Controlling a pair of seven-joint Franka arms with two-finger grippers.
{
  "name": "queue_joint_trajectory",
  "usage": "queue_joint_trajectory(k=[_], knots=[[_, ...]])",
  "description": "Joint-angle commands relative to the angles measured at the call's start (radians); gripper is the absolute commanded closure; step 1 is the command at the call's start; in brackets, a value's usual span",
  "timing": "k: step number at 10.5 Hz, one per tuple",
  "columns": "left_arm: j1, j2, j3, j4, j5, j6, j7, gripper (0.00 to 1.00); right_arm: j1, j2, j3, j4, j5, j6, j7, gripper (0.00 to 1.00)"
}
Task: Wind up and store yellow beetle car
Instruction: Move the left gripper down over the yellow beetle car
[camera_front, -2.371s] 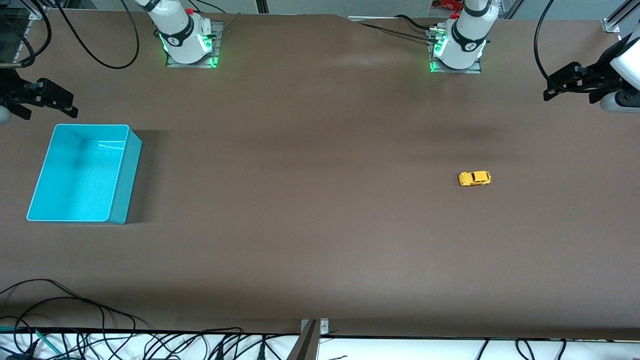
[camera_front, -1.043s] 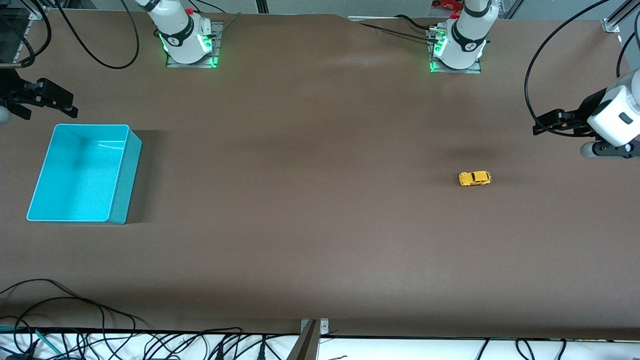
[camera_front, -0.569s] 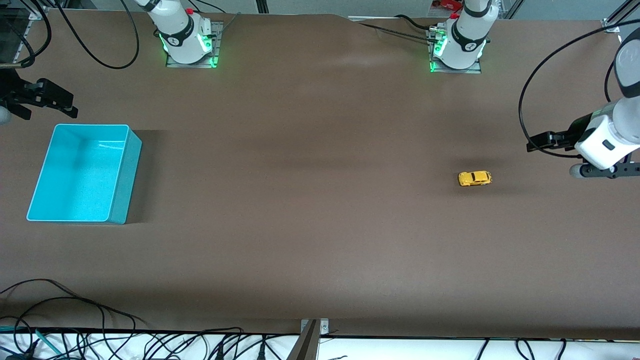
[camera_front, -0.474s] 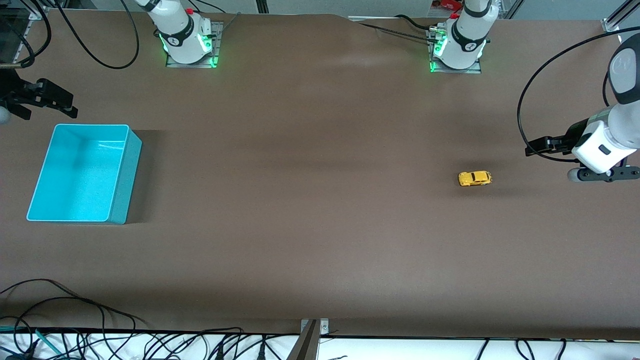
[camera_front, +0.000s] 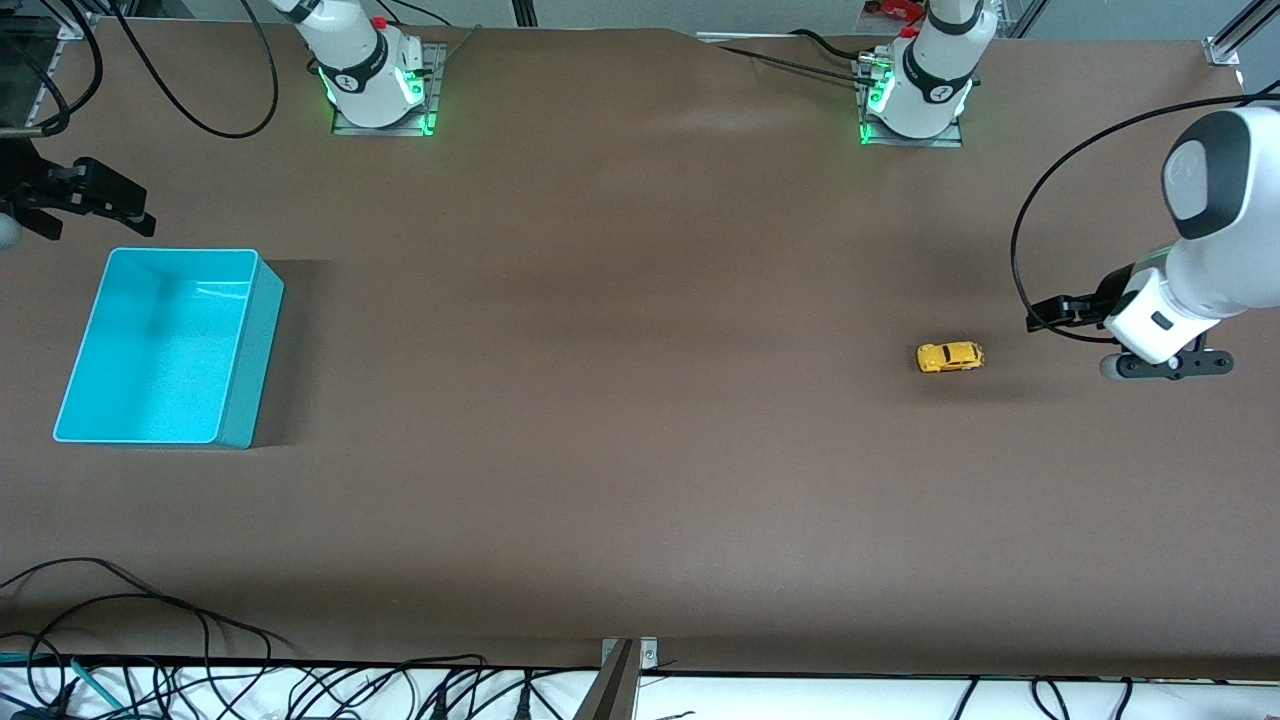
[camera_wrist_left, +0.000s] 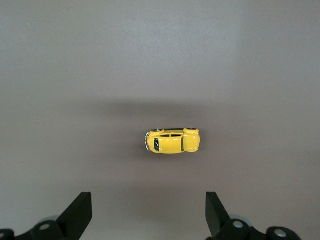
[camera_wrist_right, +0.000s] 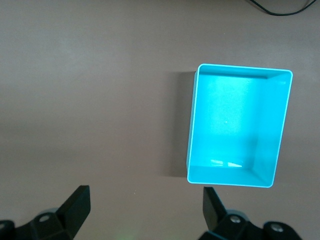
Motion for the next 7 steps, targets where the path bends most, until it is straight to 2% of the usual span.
queue_joint_trajectory(k=[1, 5, 7], knots=[[0.001, -0.003, 0.000, -0.072, -0.008, 0.092, 0.007, 0.00, -0.012, 0.002, 0.009, 0.013, 0.012, -0.010, 0.012, 0.00], [-0.002, 0.009, -0.002, -0.162, -0.010, 0.186, 0.008, 0.00, -0.012, 0.002, 0.009, 0.013, 0.014, -0.011, 0.012, 0.00], [-0.010, 0.023, -0.003, -0.189, -0.008, 0.193, 0.144, 0.00, -0.012, 0.002, 0.009, 0.013, 0.014, -0.010, 0.012, 0.00]])
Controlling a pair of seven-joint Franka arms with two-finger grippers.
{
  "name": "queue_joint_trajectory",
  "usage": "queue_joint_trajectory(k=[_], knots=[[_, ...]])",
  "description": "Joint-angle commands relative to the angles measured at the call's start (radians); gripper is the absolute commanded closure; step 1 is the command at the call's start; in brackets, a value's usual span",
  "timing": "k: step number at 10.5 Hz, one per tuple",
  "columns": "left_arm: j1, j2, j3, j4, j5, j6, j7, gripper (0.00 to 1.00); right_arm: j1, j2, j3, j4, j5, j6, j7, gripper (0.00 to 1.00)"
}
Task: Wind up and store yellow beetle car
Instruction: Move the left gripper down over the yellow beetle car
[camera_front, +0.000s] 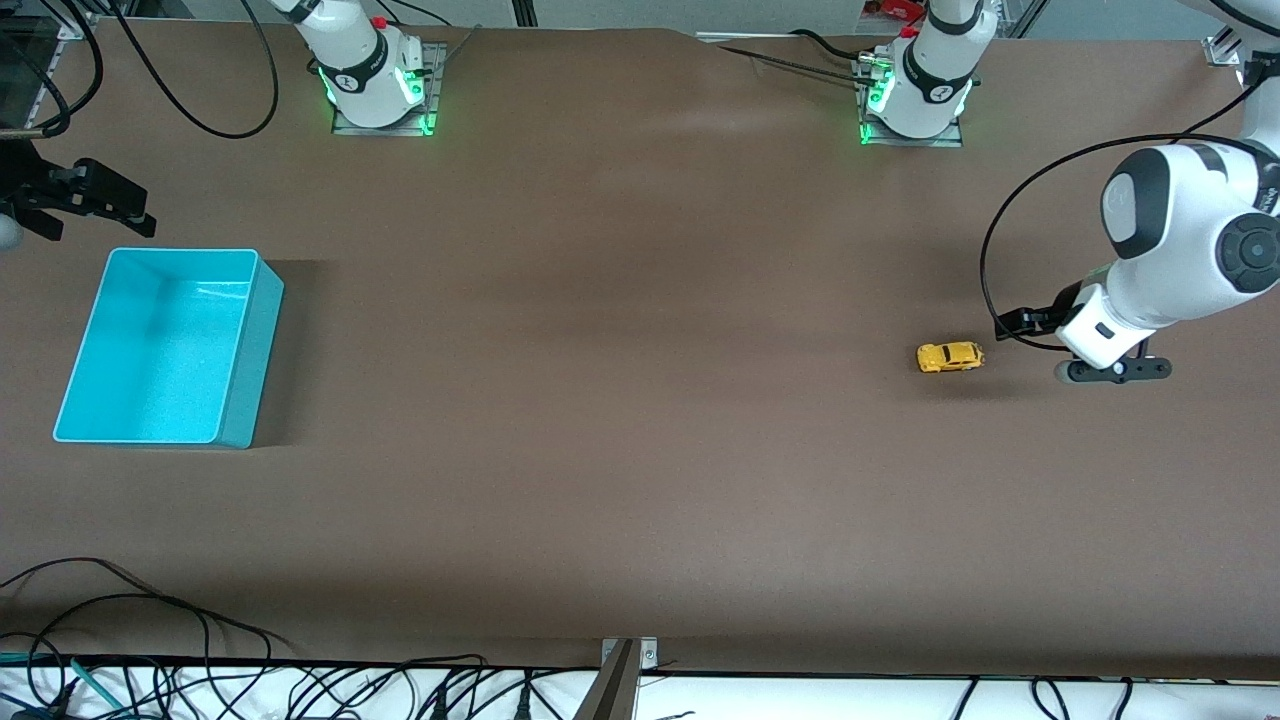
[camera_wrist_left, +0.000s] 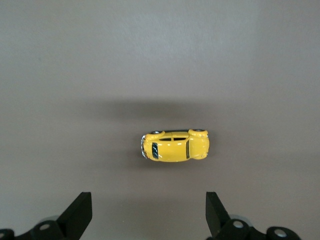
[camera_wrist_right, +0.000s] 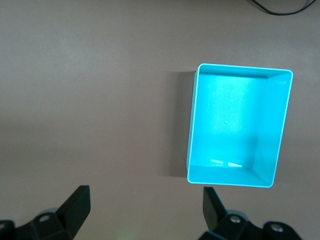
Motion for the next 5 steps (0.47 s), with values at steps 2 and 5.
queue_joint_trajectory(k=[2, 5], knots=[[-0.009, 0.010, 0.001, -0.064, -0.010, 0.047, 0.349, 0.00, -0.012, 0.001, 0.009, 0.013, 0.014, -0.011, 0.012, 0.00], [-0.009, 0.023, 0.001, -0.109, -0.009, 0.130, 0.763, 0.00, -0.012, 0.001, 0.010, 0.015, 0.014, -0.010, 0.012, 0.00]])
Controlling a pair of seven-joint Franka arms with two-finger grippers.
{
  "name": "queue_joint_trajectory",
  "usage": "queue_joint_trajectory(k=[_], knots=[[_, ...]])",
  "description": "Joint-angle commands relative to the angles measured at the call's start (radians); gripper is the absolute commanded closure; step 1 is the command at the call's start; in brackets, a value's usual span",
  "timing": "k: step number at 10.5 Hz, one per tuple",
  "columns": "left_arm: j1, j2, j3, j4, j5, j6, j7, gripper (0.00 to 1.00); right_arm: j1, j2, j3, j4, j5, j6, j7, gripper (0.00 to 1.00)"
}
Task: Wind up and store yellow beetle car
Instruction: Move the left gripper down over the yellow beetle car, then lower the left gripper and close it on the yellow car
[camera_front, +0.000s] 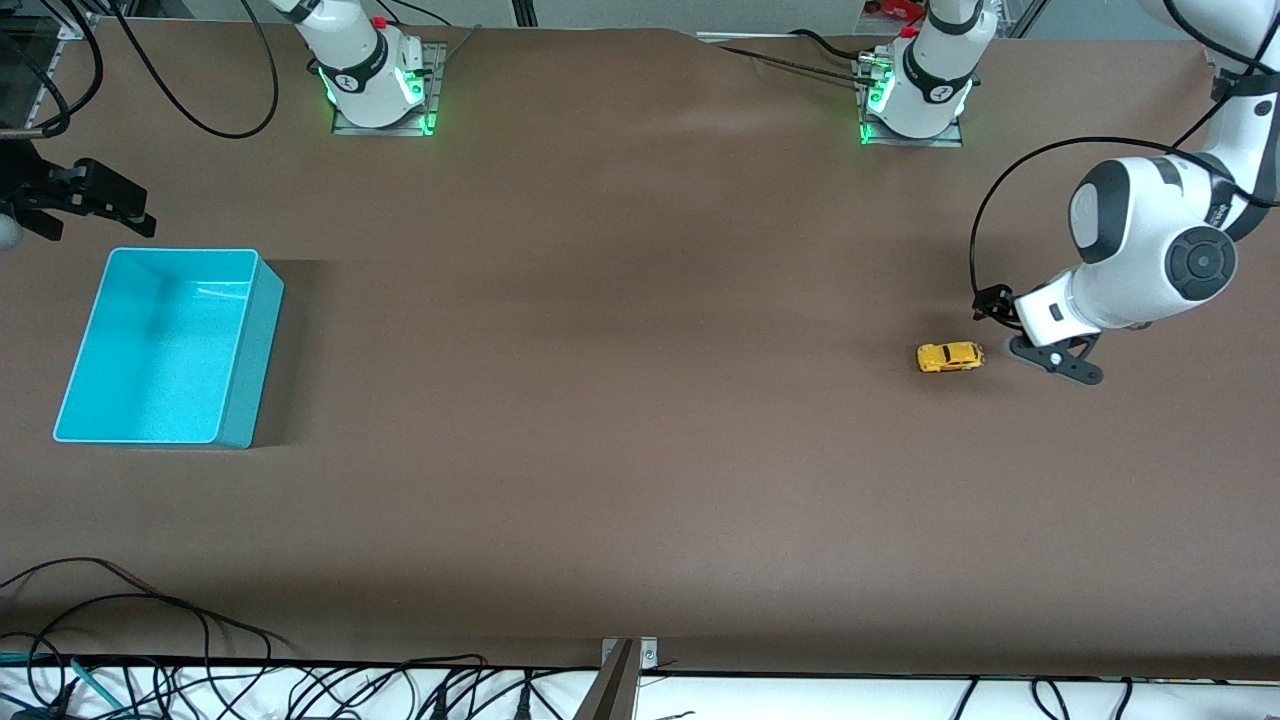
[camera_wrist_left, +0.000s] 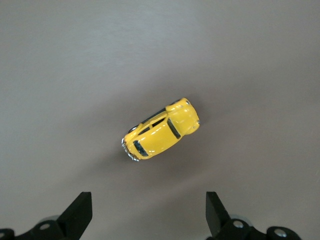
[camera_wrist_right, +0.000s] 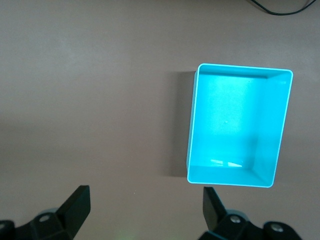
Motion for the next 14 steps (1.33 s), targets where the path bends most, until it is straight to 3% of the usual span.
queue_joint_trajectory(k=[1, 5, 14], knots=[[-0.008, 0.011, 0.006, -0.020, -0.009, 0.037, 0.314, 0.00, -0.012, 0.001, 0.010, 0.015, 0.014, -0.011, 0.012, 0.00], [-0.038, 0.080, 0.005, -0.027, -0.009, 0.178, 0.690, 0.00, -0.012, 0.001, 0.010, 0.015, 0.014, -0.005, 0.010, 0.00], [-0.061, 0.195, -0.001, -0.037, -0.033, 0.284, 0.837, 0.00, -0.012, 0.002, 0.010, 0.015, 0.014, -0.005, 0.010, 0.00]])
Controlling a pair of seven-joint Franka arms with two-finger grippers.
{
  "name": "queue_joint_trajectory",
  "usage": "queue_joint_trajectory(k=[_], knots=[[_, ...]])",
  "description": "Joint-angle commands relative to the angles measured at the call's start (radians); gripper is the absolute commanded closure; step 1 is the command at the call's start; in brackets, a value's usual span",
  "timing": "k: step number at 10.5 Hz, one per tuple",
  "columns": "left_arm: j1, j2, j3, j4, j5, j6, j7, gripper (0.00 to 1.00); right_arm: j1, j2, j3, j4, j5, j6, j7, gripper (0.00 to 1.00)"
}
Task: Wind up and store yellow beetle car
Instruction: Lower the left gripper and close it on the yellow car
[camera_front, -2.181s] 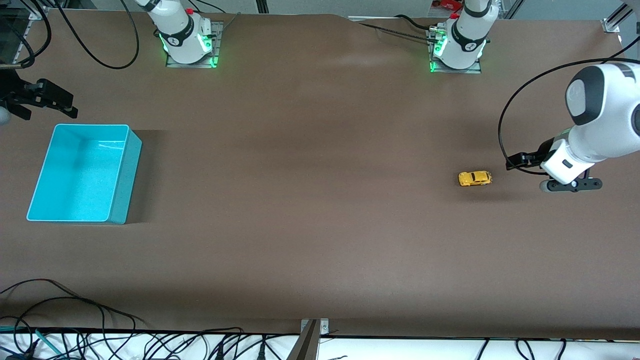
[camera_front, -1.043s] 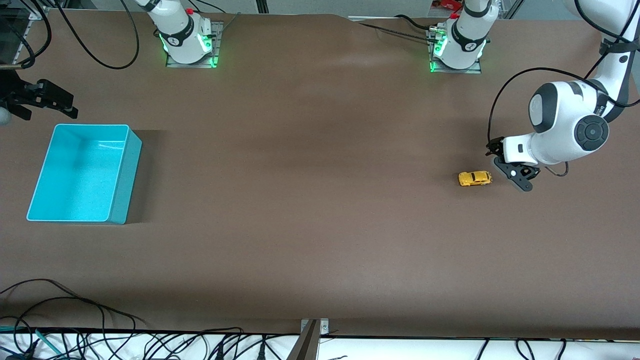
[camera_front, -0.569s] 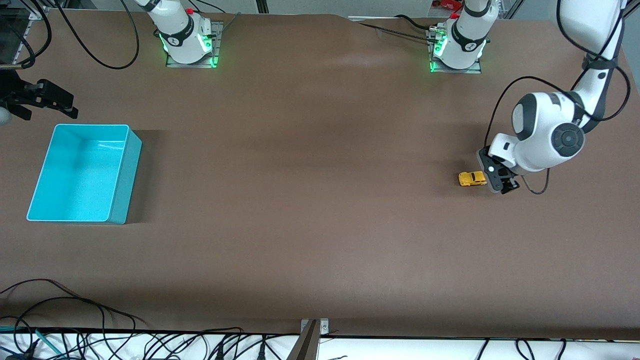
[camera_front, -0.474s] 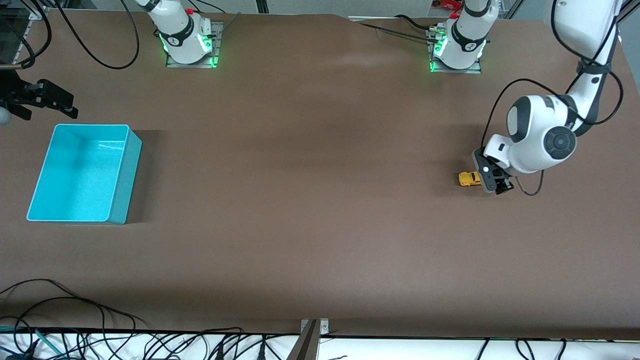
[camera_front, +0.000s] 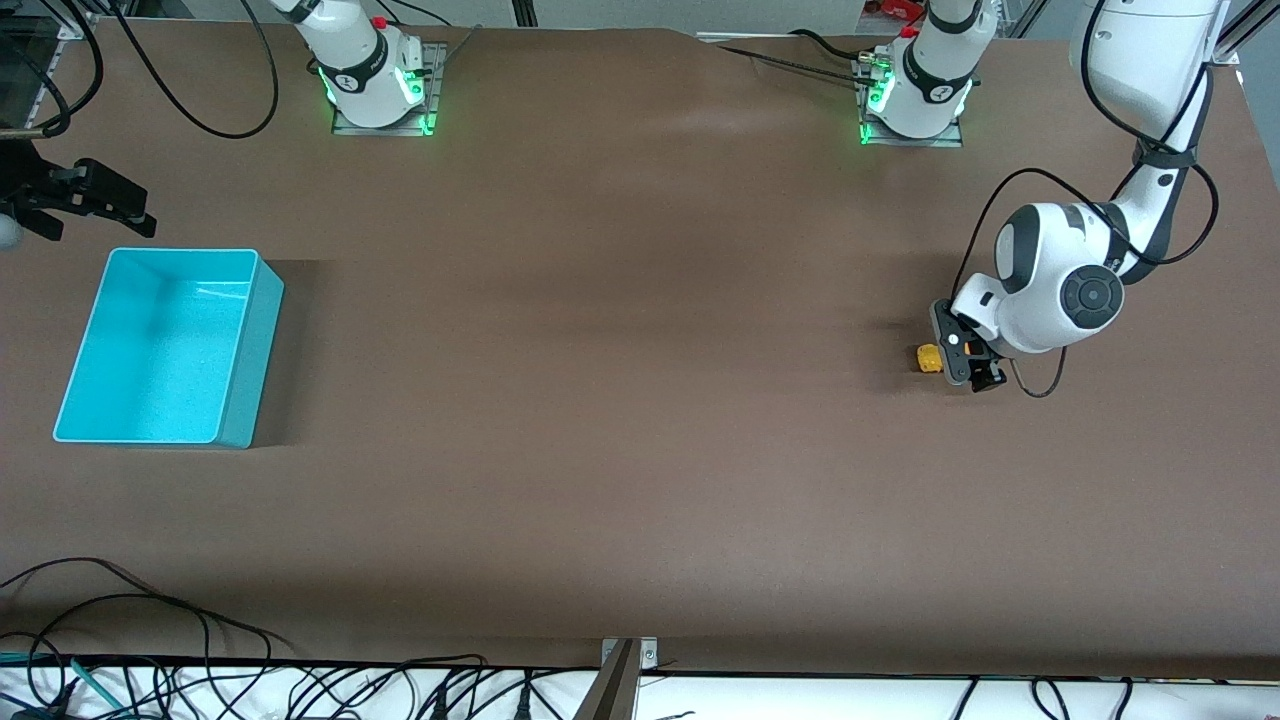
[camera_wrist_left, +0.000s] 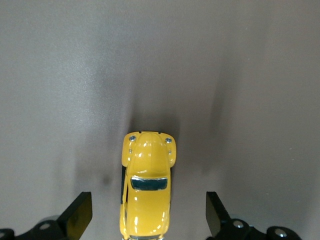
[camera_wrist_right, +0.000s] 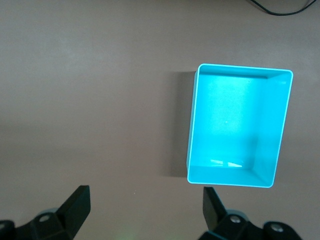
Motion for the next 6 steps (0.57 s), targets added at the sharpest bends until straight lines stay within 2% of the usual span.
queue_joint_trajectory(k=[1, 3, 4, 6], knots=[[0.003, 0.015, 0.004, -0.008, -0.033, 0.033, 0.060, 0.00, -0.010, -0.001, 0.013, 0.015, 0.014, -0.009, 0.012, 0.00], [0.003, 0.022, 0.004, -0.009, -0.033, 0.033, 0.060, 0.01, -0.010, 0.001, 0.012, 0.015, 0.015, -0.009, 0.010, 0.00], [0.003, 0.021, 0.004, -0.014, -0.033, 0.033, 0.060, 0.09, -0.010, 0.001, 0.013, 0.016, 0.014, -0.009, 0.012, 0.00], [0.001, 0.019, 0.004, -0.014, -0.033, 0.032, 0.060, 0.47, -0.010, -0.001, 0.013, 0.015, 0.014, -0.009, 0.010, 0.00]])
